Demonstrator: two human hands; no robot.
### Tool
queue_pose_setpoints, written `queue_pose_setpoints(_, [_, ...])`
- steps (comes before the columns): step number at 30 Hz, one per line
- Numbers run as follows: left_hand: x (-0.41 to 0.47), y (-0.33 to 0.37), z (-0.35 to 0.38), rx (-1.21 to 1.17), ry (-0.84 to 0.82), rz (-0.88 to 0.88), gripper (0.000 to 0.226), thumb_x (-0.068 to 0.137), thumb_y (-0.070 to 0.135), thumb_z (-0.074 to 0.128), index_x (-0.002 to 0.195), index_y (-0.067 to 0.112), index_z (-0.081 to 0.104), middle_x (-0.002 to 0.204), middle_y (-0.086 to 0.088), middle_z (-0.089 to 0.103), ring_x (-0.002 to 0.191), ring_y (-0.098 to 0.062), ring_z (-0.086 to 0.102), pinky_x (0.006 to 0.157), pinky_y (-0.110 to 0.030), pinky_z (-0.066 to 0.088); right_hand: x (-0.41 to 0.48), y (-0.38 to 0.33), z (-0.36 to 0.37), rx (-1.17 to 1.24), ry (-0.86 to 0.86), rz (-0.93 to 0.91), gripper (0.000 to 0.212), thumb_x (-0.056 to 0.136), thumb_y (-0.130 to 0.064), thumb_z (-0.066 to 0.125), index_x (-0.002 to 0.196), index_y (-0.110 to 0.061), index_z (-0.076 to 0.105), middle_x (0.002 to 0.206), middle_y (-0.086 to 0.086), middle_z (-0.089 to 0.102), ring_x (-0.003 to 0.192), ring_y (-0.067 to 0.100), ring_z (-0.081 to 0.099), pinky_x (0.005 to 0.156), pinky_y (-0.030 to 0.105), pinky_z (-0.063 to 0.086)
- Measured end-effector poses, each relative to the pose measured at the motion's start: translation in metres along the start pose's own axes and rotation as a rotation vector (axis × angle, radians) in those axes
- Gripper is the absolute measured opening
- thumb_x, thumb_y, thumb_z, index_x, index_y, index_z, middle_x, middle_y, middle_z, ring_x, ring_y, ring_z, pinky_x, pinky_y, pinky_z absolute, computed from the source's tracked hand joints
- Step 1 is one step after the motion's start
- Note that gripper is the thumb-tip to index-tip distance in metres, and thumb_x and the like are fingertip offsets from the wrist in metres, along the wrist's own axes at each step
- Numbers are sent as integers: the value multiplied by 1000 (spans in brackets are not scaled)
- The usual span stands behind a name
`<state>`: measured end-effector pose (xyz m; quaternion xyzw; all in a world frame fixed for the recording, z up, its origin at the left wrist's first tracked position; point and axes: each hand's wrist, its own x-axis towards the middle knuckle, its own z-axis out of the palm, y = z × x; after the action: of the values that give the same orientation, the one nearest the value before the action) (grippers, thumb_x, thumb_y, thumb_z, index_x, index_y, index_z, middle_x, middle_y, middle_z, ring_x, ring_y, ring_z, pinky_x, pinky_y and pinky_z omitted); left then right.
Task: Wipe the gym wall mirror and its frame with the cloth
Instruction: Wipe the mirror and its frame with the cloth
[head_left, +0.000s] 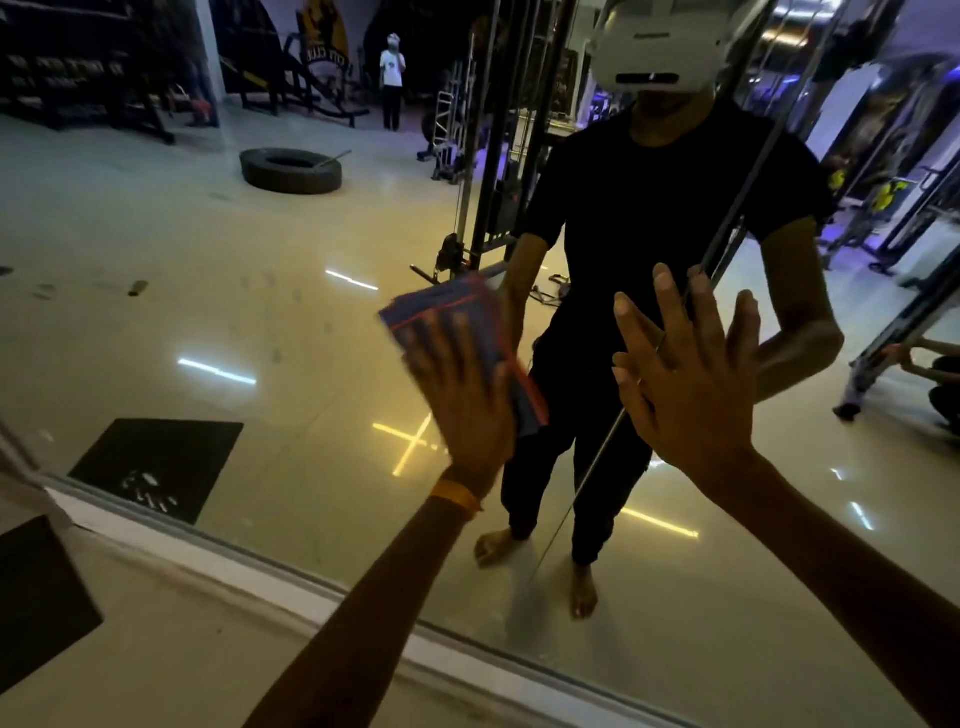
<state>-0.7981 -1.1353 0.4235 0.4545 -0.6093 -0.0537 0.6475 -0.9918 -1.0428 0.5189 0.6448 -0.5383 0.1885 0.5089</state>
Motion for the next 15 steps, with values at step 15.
queue_pose_setpoints(15, [23,19,-9,13,-55,61,65,110,47,21,163,12,8,171,-14,-2,158,-32,-9,127,-50,-9,5,-12,8,-38,22,36,73,103,-50,52,165,-28,21,169,11,19,159,34,4,123,65,12])
